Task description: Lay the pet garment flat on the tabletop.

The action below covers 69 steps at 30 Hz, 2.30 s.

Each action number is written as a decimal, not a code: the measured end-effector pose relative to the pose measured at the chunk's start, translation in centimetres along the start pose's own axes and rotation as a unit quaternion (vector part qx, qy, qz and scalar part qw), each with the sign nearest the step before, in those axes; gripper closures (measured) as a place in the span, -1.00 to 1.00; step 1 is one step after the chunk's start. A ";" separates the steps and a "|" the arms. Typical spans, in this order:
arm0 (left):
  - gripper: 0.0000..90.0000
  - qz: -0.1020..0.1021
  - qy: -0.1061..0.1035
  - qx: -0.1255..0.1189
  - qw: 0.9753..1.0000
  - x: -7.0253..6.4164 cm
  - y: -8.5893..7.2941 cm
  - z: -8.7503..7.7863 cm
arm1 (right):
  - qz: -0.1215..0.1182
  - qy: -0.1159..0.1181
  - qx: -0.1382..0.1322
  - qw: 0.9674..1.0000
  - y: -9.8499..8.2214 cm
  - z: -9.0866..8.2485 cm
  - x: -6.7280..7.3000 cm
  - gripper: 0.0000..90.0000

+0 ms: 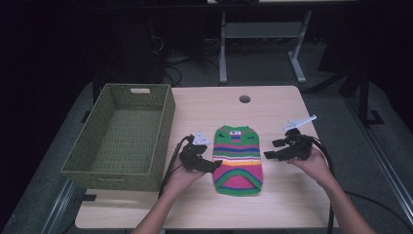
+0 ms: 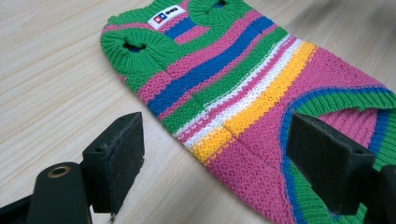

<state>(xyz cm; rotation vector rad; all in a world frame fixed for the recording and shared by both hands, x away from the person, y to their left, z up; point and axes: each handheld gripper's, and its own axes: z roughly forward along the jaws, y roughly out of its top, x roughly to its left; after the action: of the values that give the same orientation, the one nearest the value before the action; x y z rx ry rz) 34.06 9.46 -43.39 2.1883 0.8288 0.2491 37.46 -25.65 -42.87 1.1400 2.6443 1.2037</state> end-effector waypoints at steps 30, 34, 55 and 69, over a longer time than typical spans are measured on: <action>-0.57 0.001 -0.005 0.003 1.000 -1.0 -2.2 -1.5 | -0.004 -0.011 -0.004 1.000 -4.3 -2.8 0.8 -0.43; -0.57 0.001 -0.006 0.005 1.000 -1.1 -2.6 -1.7 | -0.008 -0.013 -0.008 1.000 -5.0 -3.0 1.0 -0.43; -0.57 0.020 -0.004 -0.002 1.000 -2.4 -4.7 -3.8 | 0.001 -0.025 -0.021 0.999 -8.5 -4.7 1.7 -0.43; -0.57 0.009 -0.004 -0.027 1.000 -2.9 -6.3 -5.3 | 0.023 -0.056 -0.043 0.997 -12.1 -5.8 2.7 -0.43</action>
<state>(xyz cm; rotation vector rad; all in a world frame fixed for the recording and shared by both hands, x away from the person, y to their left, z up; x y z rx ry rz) 26.52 13.89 -44.08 2.1455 0.7902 0.2692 26.36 -32.97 -46.02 1.2234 2.4729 1.2089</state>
